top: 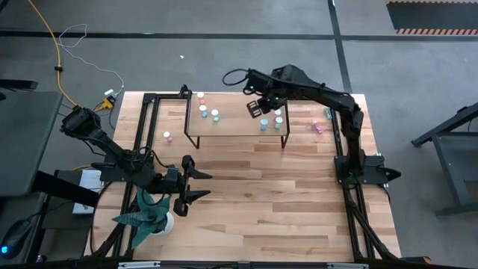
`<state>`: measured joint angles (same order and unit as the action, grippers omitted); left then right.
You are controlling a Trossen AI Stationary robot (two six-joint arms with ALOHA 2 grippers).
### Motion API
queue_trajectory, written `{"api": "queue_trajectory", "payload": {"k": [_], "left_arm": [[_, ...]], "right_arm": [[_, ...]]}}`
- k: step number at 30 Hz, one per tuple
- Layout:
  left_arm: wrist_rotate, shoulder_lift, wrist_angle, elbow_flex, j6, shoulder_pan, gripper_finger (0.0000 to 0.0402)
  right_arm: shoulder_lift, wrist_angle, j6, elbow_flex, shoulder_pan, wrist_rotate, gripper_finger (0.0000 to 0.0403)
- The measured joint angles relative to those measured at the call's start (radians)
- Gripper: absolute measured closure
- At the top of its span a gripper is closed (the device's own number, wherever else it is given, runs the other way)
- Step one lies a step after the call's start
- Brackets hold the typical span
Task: Pick and place medicine bottles onto shelf by color
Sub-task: Put the green pill bottle on the shelf
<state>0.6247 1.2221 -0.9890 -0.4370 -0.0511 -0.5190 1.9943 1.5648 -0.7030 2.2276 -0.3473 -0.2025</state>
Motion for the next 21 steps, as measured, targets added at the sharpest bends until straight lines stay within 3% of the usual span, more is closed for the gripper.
{"api": "queue_trajectory", "payload": {"k": [5,21], "left_arm": [[0.000,0.000,0.000,0.000,-0.001,0.000,0.0179],[0.000,0.000,0.000,0.000,-0.001,0.000,0.0179]], "right_arm": [[0.060,0.006,0.045,-0.001,0.001,0.055,0.0302],[0.078,0.006,0.047,-0.002,-0.006,0.051,0.0302]]}}
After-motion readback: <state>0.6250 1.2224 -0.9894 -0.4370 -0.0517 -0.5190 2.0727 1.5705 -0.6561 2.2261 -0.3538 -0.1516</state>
